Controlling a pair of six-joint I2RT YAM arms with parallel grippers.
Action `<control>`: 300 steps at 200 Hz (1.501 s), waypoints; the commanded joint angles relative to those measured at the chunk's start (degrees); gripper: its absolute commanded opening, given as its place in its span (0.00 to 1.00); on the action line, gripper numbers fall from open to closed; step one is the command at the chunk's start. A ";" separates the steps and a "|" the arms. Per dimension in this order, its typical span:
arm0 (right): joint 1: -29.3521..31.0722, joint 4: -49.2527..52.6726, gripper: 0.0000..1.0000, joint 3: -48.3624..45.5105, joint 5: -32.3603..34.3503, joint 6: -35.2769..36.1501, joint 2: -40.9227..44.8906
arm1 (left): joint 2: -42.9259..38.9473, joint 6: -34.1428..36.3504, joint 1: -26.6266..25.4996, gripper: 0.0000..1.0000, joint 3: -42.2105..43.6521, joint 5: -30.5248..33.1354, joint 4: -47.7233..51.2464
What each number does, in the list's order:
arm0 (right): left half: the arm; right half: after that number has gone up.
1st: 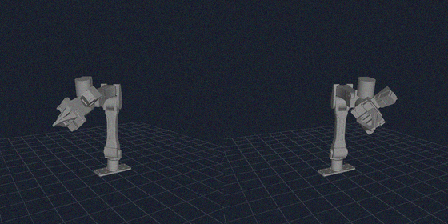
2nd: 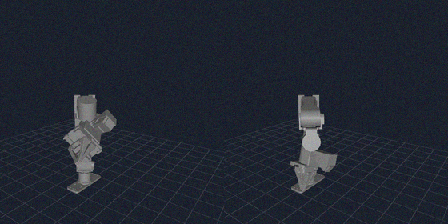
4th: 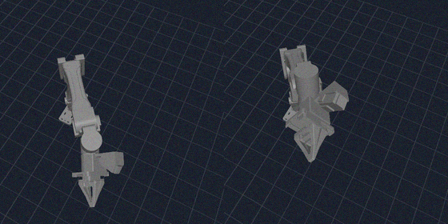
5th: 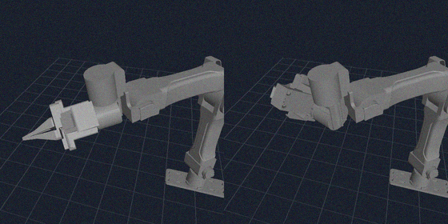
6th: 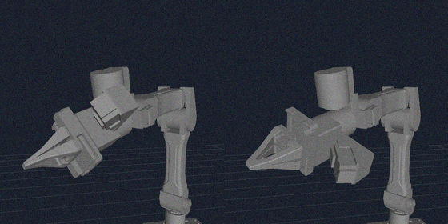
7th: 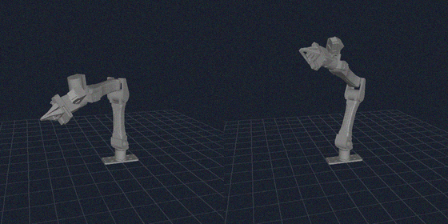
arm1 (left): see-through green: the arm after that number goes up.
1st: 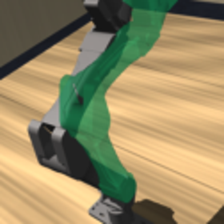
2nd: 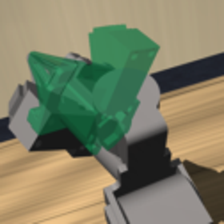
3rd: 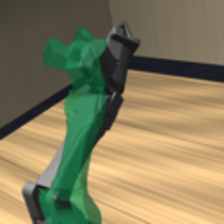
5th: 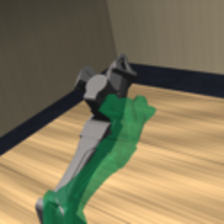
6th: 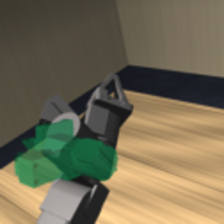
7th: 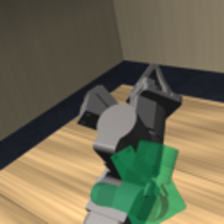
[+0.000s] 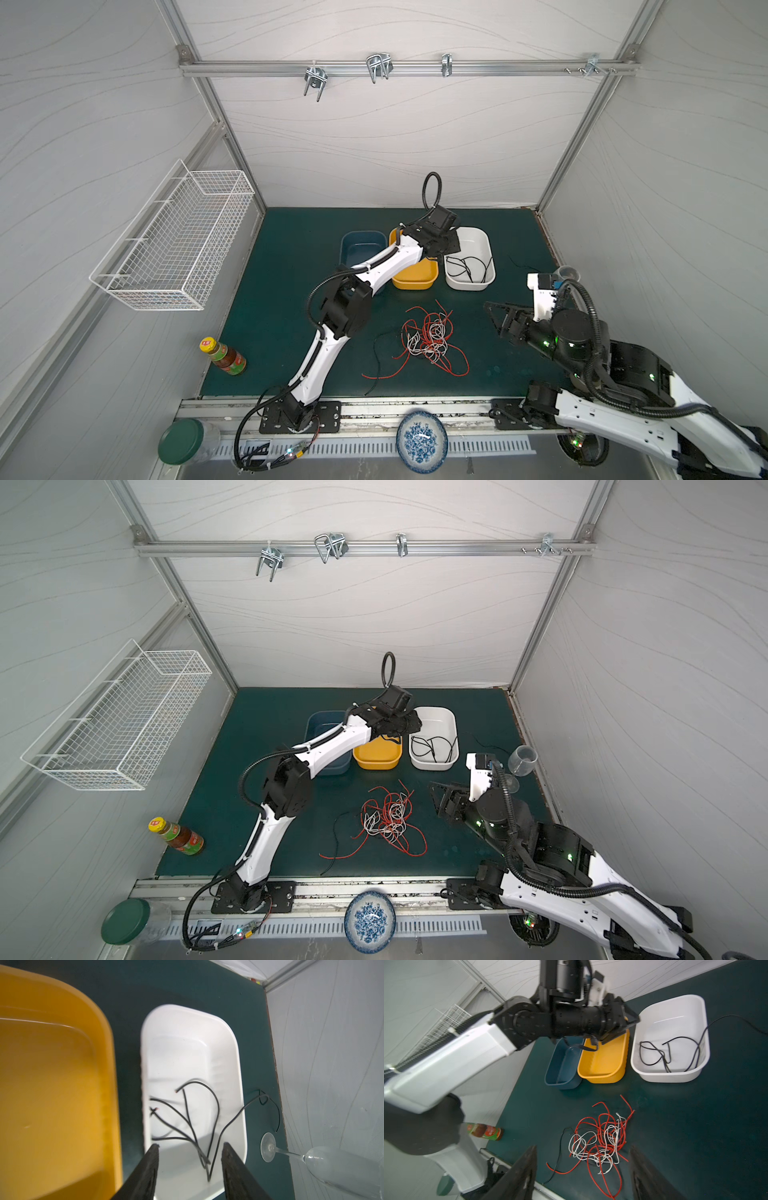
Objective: Untangle the cables
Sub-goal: 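Draw the left gripper toward the blue tub while the right moves to the white tub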
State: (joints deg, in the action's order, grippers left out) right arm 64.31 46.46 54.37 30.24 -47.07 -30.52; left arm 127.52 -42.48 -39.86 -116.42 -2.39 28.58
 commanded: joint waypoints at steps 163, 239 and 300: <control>-57.99 -20.35 0.80 0.35 -31.11 -10.75 -37.03 | -59.75 8.74 2.63 0.99 41.63 8.79 10.26; -60.09 -27.31 0.80 8.16 -26.92 -10.24 -54.30 | -69.77 19.97 2.60 0.99 52.38 11.81 12.69; -62.03 -29.63 0.78 13.93 -25.79 -9.21 -65.82 | -77.07 23.85 2.68 0.99 62.60 13.21 2.88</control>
State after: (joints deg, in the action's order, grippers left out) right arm 2.98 18.31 64.58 3.16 -56.14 -93.08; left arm 52.14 -21.08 -37.34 -54.94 8.88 38.37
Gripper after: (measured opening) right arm 0.782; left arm 0.993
